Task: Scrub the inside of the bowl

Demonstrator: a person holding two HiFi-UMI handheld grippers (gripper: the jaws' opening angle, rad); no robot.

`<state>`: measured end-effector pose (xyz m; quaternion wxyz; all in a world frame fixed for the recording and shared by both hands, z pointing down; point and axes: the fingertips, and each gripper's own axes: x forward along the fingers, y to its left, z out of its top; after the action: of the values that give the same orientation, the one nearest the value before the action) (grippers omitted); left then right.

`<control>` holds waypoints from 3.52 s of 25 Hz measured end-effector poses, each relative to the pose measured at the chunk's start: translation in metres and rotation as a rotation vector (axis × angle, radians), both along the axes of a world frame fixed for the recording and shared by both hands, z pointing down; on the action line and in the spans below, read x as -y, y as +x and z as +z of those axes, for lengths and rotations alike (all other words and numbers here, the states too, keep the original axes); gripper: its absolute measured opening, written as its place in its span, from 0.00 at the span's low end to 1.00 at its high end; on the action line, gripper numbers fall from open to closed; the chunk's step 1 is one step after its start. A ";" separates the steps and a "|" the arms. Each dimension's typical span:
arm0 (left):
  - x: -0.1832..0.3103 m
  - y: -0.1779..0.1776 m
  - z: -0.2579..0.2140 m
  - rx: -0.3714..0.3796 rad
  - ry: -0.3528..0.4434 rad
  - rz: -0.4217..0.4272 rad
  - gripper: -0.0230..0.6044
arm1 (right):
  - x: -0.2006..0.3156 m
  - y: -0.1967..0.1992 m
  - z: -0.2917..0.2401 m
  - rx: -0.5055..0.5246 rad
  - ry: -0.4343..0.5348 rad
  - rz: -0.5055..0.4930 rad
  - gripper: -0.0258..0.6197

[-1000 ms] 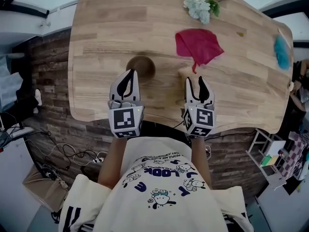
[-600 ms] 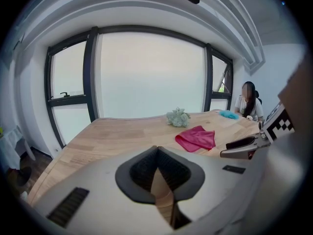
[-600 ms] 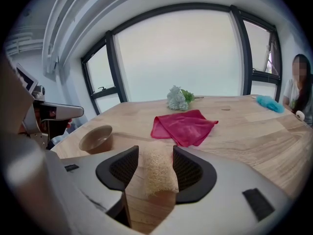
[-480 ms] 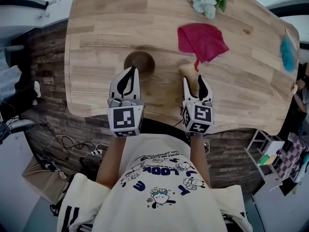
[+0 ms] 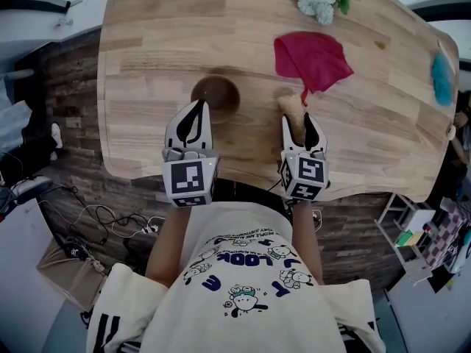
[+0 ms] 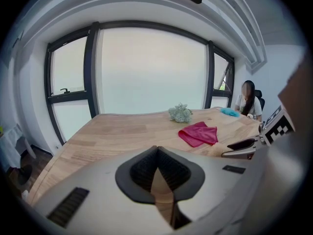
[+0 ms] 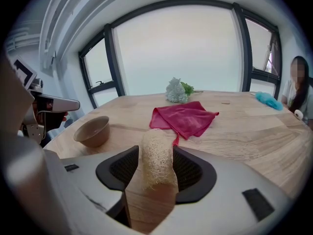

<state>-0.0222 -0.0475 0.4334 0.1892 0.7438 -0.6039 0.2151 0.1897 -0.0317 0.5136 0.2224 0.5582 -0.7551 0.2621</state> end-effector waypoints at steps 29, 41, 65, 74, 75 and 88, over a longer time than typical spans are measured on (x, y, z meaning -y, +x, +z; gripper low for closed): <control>0.003 -0.048 -0.012 -0.037 0.027 0.003 0.09 | 0.016 -0.032 -0.041 0.010 0.108 0.039 0.27; -0.001 -0.065 -0.013 -0.109 0.003 0.014 0.09 | 0.027 -0.081 -0.073 0.018 0.171 -0.047 0.27; 0.006 -0.061 0.025 -0.204 -0.149 0.054 0.18 | 0.025 -0.135 -0.062 0.028 0.120 -0.093 0.27; 0.010 -0.049 0.044 -0.225 -0.218 0.098 0.25 | 0.024 -0.134 -0.057 0.029 0.098 -0.084 0.27; 0.010 -0.048 0.046 -0.224 -0.225 0.102 0.25 | 0.024 -0.134 -0.056 0.029 0.096 -0.083 0.27; 0.009 -0.030 0.069 -0.230 -0.323 0.144 0.25 | 0.021 -0.130 -0.053 0.036 0.086 -0.074 0.27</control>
<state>-0.0520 -0.0569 0.5027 0.3580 0.7645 -0.4814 0.2358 0.0593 -0.0525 0.4607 0.1941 0.5343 -0.7896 0.2310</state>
